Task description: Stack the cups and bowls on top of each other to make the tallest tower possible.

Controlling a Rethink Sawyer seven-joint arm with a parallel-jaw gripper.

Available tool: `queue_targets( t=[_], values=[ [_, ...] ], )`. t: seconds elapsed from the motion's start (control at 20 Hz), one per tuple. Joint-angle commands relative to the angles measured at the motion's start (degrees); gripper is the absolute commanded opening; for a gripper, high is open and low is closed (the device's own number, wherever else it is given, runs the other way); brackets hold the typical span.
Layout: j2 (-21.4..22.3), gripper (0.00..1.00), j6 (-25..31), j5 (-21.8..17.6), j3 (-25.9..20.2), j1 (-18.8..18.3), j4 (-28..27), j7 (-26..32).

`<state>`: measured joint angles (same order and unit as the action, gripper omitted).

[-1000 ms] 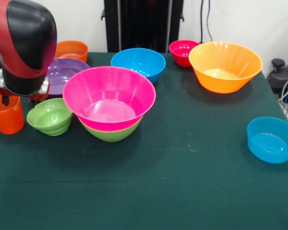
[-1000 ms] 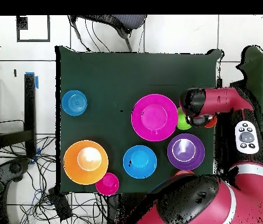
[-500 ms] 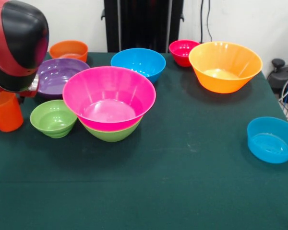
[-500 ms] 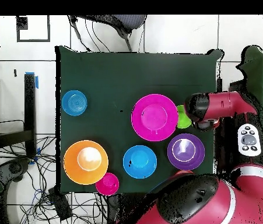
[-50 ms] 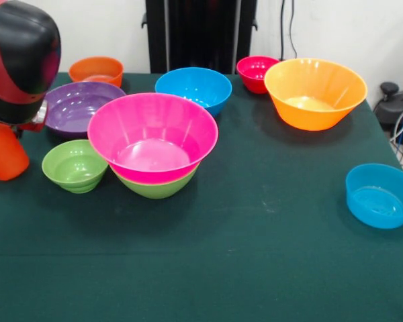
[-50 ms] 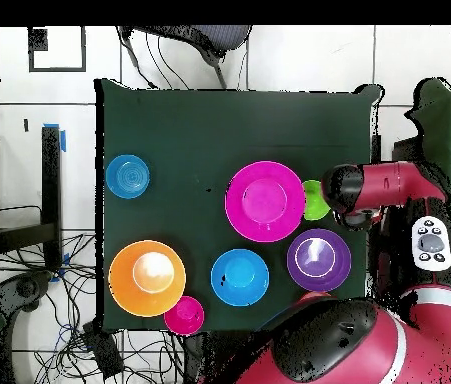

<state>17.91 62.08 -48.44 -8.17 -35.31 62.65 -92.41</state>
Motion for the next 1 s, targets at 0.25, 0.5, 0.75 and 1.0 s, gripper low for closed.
queue_targets(
  t=[0.25,0.5,0.75,1.0],
  values=[
    [-0.28,0.00,-2.01,4.89,-6.01,-1.52,2.08,9.02],
    [0.75,0.00,-1.75,6.80,-5.38,-1.78,3.37,8.09],
    [1.96,0.00,-2.30,7.84,-5.13,-1.73,4.98,8.40],
    [4.05,0.00,-0.77,8.19,-4.54,-0.73,5.90,8.74]
  ],
)
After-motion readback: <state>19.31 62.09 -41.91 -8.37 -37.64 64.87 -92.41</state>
